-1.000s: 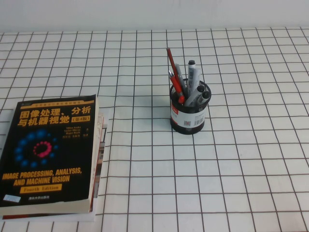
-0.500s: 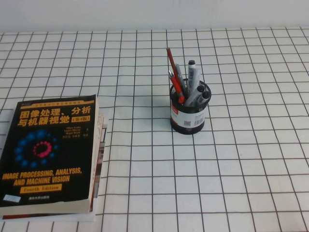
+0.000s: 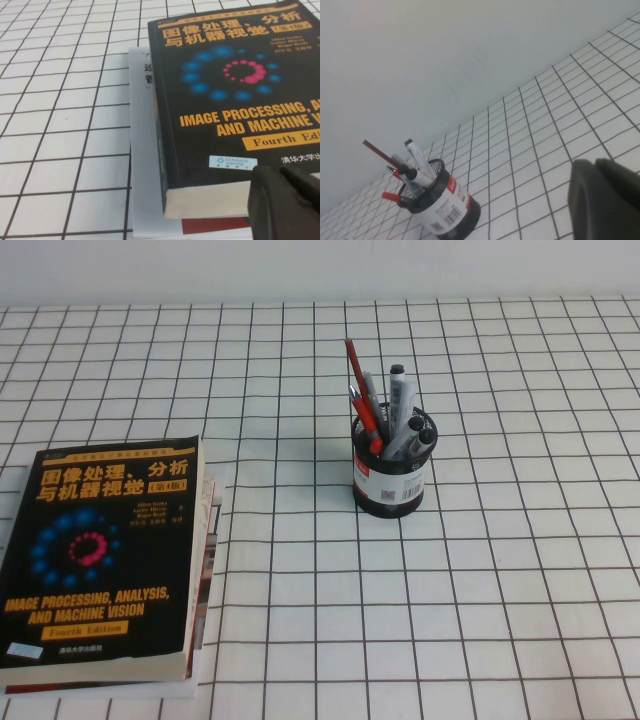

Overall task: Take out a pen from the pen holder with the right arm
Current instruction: 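Take a marker out of the pen holder and lay it on the table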

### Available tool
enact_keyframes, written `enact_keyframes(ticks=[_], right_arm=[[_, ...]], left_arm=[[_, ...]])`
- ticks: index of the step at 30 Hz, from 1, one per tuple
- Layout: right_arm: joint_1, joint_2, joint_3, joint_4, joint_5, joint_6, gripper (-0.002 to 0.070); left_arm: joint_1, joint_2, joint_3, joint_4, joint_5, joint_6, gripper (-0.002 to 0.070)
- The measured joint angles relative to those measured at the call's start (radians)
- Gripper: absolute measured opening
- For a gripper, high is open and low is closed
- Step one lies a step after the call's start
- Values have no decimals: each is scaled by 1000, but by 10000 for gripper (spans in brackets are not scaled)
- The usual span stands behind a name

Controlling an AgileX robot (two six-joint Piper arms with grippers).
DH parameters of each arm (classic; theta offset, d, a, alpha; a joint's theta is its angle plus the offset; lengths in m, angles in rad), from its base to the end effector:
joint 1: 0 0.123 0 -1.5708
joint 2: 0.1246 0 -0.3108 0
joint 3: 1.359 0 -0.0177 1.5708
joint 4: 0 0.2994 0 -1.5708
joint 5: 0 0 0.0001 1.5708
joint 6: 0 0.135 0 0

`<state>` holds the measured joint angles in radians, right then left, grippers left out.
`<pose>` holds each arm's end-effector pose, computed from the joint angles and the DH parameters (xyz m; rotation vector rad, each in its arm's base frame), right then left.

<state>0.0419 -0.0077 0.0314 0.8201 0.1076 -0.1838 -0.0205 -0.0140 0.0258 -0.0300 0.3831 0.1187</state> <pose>0.1230 0.0158 0.1945 0.4095 1.5590 0.5880 0.1169 -0.0039 0.1565 0.1122 1.8751 0.0378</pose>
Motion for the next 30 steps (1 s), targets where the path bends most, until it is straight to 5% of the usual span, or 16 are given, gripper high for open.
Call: enact_keyframes(ticks=[15,30], right_arm=[[0,20,-85,127,135,0,-16],[0,727,-537,-170,405,-59,-16]], left_arm=[[0,0,0,0,0,0,-4],[0,0,0,0,0,0,-4]])
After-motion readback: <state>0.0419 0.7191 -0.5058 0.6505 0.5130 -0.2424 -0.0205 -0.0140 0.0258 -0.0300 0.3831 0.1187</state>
